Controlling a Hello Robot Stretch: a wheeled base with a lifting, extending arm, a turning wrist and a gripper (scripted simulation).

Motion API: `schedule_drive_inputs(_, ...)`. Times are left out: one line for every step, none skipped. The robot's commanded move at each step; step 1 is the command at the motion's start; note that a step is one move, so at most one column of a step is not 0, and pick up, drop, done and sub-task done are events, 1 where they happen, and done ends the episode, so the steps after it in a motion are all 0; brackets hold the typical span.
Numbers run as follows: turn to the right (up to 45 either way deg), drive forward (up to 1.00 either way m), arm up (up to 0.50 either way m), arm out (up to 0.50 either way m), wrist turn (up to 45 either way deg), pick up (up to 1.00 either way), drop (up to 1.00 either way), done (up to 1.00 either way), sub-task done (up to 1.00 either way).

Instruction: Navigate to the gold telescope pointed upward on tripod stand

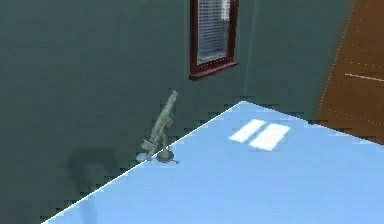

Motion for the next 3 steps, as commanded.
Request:
schedule_drive_inputs(-12.0,0.00,0.00,0.00,0.0,0.00,0.00,0.00,0.00)
schedule_drive_inputs(0.0,0.65,0.00,0.00,0.0,0.00,0.00,0.00,0.00)
schedule_drive_inputs(0.0,0.00,0.00,0.00,0.0,0.00,0.00,1.00,0.00)
